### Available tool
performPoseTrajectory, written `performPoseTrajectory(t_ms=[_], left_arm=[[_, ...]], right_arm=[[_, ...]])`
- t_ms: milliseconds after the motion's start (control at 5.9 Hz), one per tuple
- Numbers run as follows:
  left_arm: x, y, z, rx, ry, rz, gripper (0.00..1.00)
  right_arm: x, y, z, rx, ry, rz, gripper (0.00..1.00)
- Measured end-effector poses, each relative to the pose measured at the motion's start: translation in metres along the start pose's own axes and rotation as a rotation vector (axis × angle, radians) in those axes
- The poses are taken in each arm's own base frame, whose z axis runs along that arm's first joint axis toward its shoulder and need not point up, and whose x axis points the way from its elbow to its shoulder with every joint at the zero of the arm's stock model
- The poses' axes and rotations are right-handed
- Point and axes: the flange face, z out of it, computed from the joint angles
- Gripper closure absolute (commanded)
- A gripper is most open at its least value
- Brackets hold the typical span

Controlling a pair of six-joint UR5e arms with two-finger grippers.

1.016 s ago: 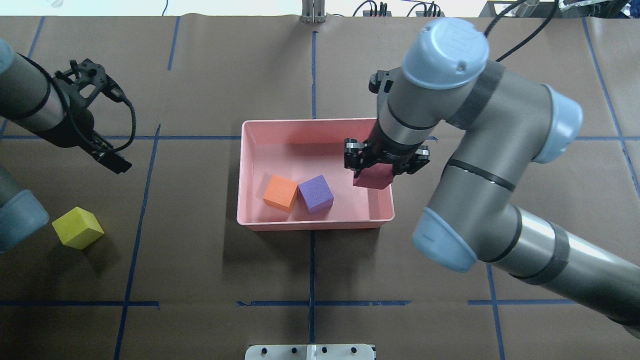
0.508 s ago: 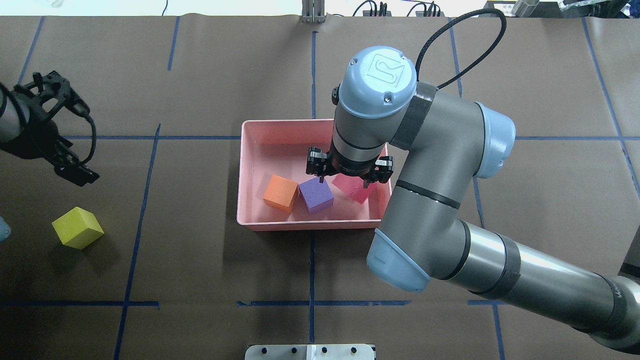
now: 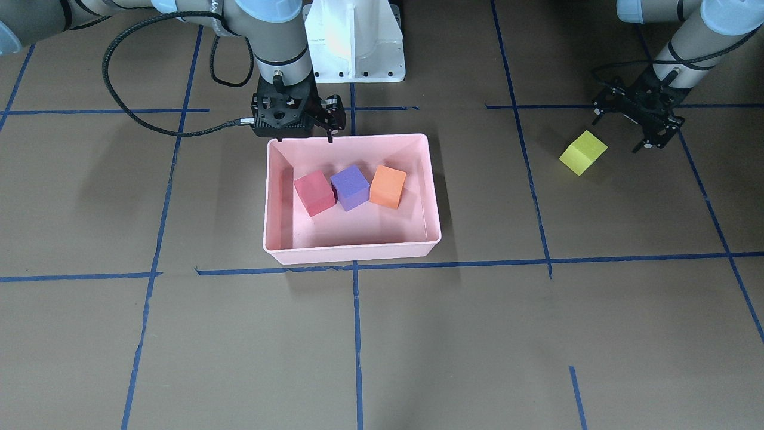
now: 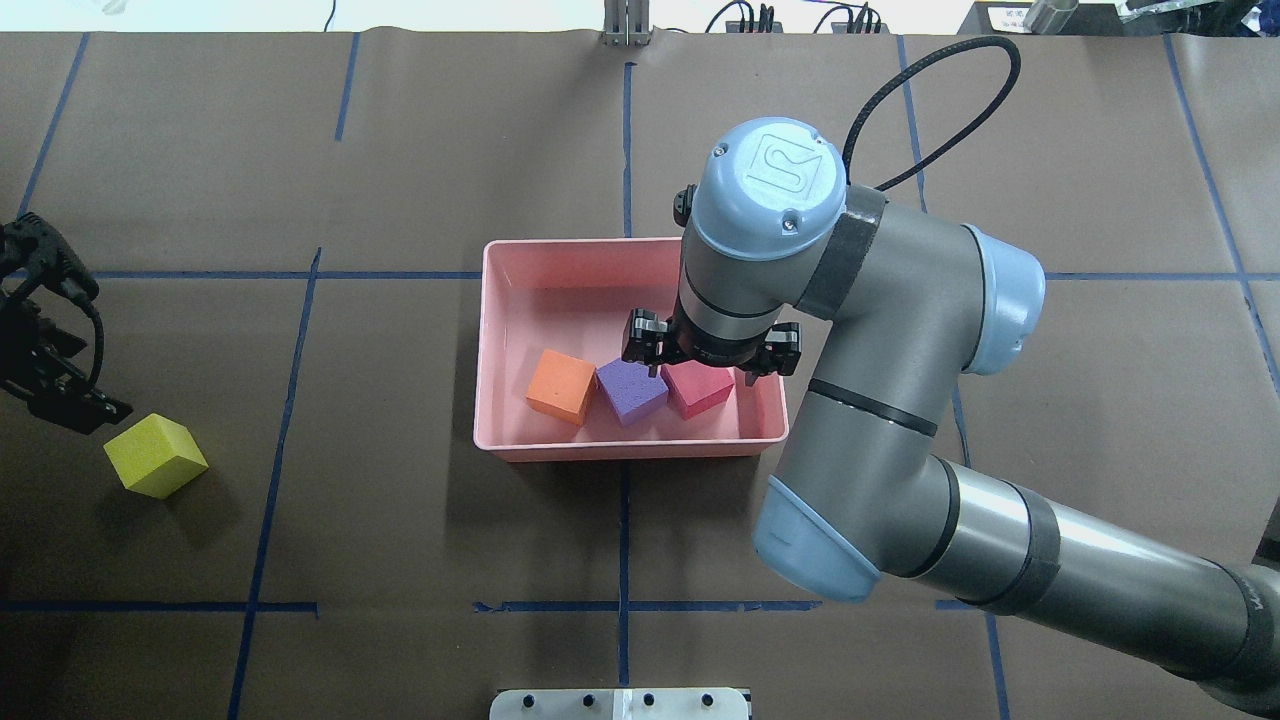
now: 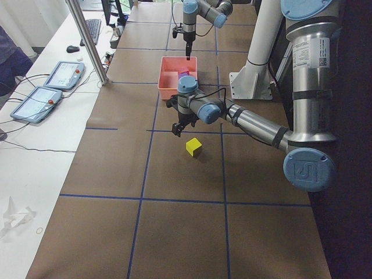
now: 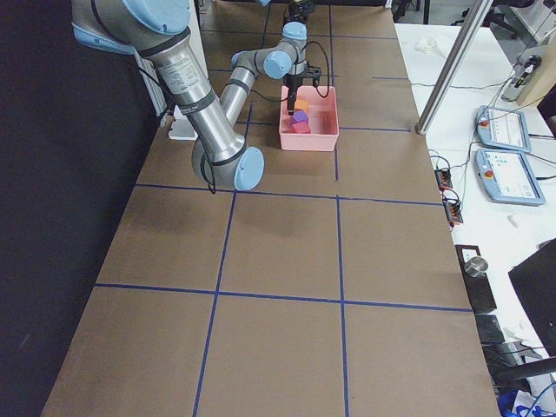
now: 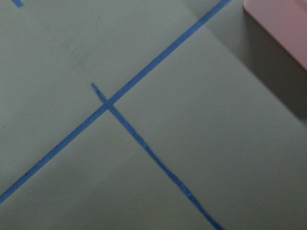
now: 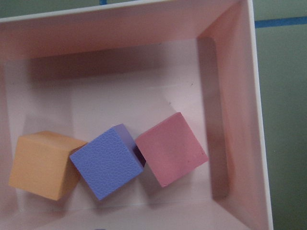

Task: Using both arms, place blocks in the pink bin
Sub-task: 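Grasp the yellow-green cube with the left gripper while the right gripper lifts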

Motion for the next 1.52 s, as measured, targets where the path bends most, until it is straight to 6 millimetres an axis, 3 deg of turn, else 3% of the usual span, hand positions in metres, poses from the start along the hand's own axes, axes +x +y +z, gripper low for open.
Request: performPoseTrajectory(t_ms=[677,1185,1355,1524], left_arm=[[0.01,0.012,0.071,-0.043,0.056,-0.028,0.0],[0.017,0.017,0.099,-0.066,0.079,-0.023,0.0],[0.019,0.018,0.109,-0.084,0.084,-0.02,0.32],[0.022,0.013,0.114,-0.087,0.089,-0.014,0.44]], right_arm=[[0.013,0.002,0.003,0.0,0.007,0.001,0.0],[0.019,0.003,0.006,-0.002,0.013,0.002,0.0],[0.02,0.003,0.006,-0.003,0.013,0.002,0.0],[0.021,0.002,0.004,-0.001,0.009,-0.01,0.0]])
